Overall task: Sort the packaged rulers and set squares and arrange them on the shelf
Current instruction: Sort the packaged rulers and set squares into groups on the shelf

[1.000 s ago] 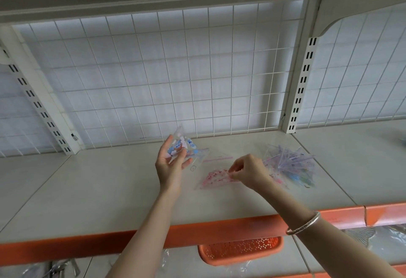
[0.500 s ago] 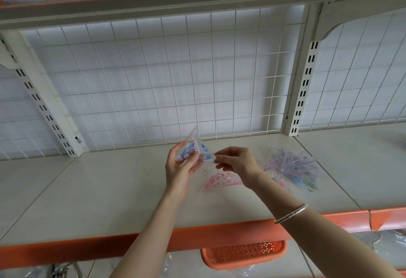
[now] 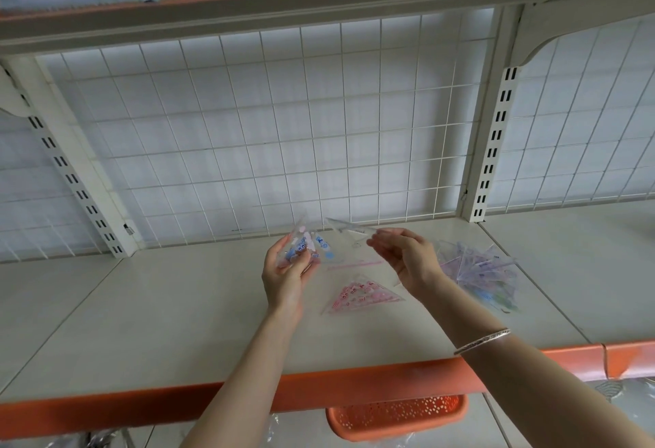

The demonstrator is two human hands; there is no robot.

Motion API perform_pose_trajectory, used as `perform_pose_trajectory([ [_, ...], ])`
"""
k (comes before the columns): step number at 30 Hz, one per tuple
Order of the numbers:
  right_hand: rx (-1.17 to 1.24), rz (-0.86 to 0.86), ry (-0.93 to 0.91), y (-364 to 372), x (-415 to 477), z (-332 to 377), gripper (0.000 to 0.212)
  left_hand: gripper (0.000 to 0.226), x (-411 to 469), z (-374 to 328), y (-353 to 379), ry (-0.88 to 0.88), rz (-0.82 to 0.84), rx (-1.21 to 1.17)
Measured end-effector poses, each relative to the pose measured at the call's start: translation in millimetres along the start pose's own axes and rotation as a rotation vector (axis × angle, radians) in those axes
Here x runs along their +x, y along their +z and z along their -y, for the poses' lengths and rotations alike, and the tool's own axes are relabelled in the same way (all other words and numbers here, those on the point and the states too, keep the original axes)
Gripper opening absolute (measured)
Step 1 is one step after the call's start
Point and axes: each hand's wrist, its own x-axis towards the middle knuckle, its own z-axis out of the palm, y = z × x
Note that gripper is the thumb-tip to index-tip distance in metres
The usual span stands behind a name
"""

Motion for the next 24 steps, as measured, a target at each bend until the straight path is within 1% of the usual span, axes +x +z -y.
perform_pose_trajectory([
  [2, 0.047, 0.027, 0.015, -1.9, 1.1, 0.5, 0.012, 0.046, -1.2, 0.9, 3.4, -0.008, 0.028, 0.034],
  [4, 0.029, 0.043, -0.002, -4.0, 1.7, -0.9, 0.011, 0.047, -2.3, 0.0, 7.1, -0.028, 0.069, 0.083],
  [7, -0.138, 0.085, -0.068, -8.4, 1.5, -5.3, 0.009, 0.050, -2.5, -2.9, 12.9, -0.108, 0.135, 0.118],
  [9, -0.229, 0.089, -0.089, -11.7, 1.7, -7.8, 0.018, 0.047, -3.1, -4.4, 18.2, -0.143, 0.162, 0.094],
  [10, -0.279, 0.081, -0.104, -13.0, 1.3, -8.4, 0.021, 0.041, -4.1, -4.5, 21.1, -0.149, 0.169, 0.077],
  [12, -0.368, 0.062, -0.137, -15.0, 1.2, -8.8, 0.025, 0.028, -6.7, -3.2, 25.6, -0.144, 0.169, 0.050],
  [13, -0.394, 0.056, -0.146, -16.1, 1.3, -9.0, 0.026, 0.026, -7.7, -1.5, 26.6, -0.131, 0.169, 0.056],
  [17, -0.460, 0.084, -0.151, -22.3, 2.6, -7.1, 0.028, 0.038, -10.3, 6.2, 29.3, -0.052, 0.191, 0.170],
  [20, -0.511, 0.097, -0.187, -26.9, 3.8, -1.6, 0.028, 0.036, -10.2, 10.7, 33.3, -0.025, 0.147, 0.191],
  [21, -0.556, 0.076, -0.220, -28.9, 4.5, 0.5, 0.028, 0.035, -9.4, 12.2, 34.6, -0.017, 0.118, 0.183],
  [22, -0.652, 0.043, -0.269, -31.3, 5.2, 2.8, 0.028, 0.035, -8.3, 13.6, 35.6, -0.011, 0.090, 0.174],
  [23, -0.819, 0.012, -0.328, -35.5, 6.1, 5.1, 0.027, 0.035, -7.5, 14.9, 36.6, -0.005, 0.065, 0.163],
  [24, -1.064, -0.009, -0.386, -40.9, 7.5, 7.2, 0.026, 0.034, -7.1, 16.2, 37.8, -0.001, 0.045, 0.156],
])
